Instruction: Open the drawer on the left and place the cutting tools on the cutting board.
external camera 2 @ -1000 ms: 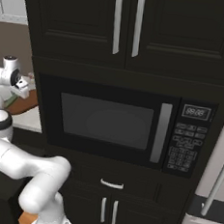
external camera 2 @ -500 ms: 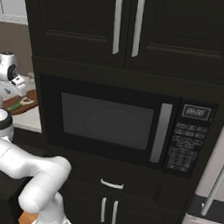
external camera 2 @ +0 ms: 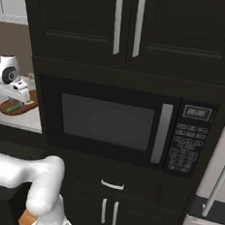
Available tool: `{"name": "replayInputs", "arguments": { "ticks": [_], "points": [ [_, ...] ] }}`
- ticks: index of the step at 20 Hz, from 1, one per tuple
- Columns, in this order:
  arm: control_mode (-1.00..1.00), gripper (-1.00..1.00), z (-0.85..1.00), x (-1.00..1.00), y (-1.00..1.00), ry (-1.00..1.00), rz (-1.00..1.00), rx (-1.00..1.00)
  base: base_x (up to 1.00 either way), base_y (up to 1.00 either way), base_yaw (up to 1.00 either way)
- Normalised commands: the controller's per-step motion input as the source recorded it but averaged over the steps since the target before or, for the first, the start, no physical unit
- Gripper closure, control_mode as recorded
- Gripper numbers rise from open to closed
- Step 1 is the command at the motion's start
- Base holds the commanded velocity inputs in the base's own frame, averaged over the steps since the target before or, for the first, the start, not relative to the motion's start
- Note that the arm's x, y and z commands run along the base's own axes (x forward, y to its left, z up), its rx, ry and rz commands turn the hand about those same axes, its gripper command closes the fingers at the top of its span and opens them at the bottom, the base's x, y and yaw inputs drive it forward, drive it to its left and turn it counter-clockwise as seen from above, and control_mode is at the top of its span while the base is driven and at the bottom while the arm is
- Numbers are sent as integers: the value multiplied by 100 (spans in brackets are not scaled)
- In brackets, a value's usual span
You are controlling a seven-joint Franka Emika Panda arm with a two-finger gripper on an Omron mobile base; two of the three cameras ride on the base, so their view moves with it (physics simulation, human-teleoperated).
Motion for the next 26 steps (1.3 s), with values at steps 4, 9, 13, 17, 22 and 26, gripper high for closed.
{"name": "replayInputs", "arguments": {
  "ticks": [4,9,13,17,22,26],
  "points": [
    [-100,-100,23,-100,-25,-29,0,1,0,0,0],
    [-100,-100,84,-80,29,-11,0,1,0,0,0],
    [-100,-100,78,-54,28,-1,0,3,0,0,0],
    [-100,-100,30,-52,21,0,3,2,0,0,0],
    [-100,-100,0,-17,11,1,3,3,0,0,0],
    [-100,-100,-19,-28,-3,0,0,2,0,0,0]
  ]
}}
